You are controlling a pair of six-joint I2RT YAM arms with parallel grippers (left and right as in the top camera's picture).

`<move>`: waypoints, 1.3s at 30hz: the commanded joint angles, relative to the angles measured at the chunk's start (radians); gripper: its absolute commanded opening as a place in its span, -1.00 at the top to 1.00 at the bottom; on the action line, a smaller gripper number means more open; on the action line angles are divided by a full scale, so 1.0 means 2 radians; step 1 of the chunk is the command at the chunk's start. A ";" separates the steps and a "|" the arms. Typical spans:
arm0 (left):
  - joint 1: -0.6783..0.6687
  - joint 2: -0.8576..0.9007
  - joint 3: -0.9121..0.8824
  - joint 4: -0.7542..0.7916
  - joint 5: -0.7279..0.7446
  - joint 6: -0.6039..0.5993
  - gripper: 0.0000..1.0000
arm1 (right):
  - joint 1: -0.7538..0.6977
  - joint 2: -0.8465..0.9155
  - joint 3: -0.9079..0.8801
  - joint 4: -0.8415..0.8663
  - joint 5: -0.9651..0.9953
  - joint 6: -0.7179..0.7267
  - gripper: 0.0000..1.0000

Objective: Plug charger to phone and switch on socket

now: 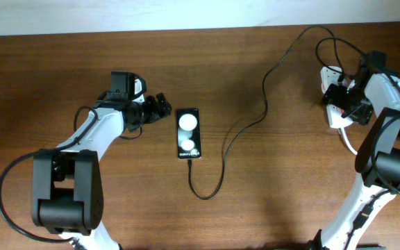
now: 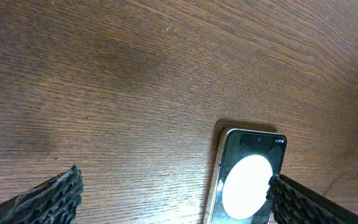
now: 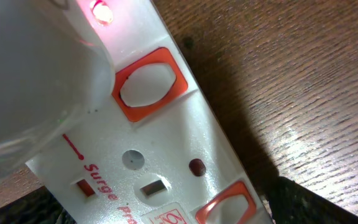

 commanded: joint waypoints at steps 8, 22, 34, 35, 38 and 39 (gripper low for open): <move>0.000 0.001 0.009 0.000 0.004 0.001 -0.98 | 0.014 0.018 -0.010 0.003 -0.026 0.002 -0.97; -0.043 -0.046 0.009 0.000 0.004 0.001 -0.99 | 0.014 0.018 -0.010 0.003 -0.026 0.002 -0.97; -0.043 -0.127 0.009 0.000 0.004 0.001 -0.98 | 0.014 0.018 -0.010 0.003 -0.026 0.002 -0.97; -0.043 -0.131 0.009 -0.001 0.004 0.001 -0.98 | 0.014 0.018 -0.010 0.003 -0.026 0.002 -0.97; -0.043 -0.141 0.009 0.000 0.004 0.001 -0.98 | 0.014 0.018 -0.010 0.003 -0.026 0.002 -0.97; -0.043 -0.143 0.009 -0.001 0.004 0.001 -0.98 | 0.014 0.018 -0.010 0.003 -0.026 0.002 -0.97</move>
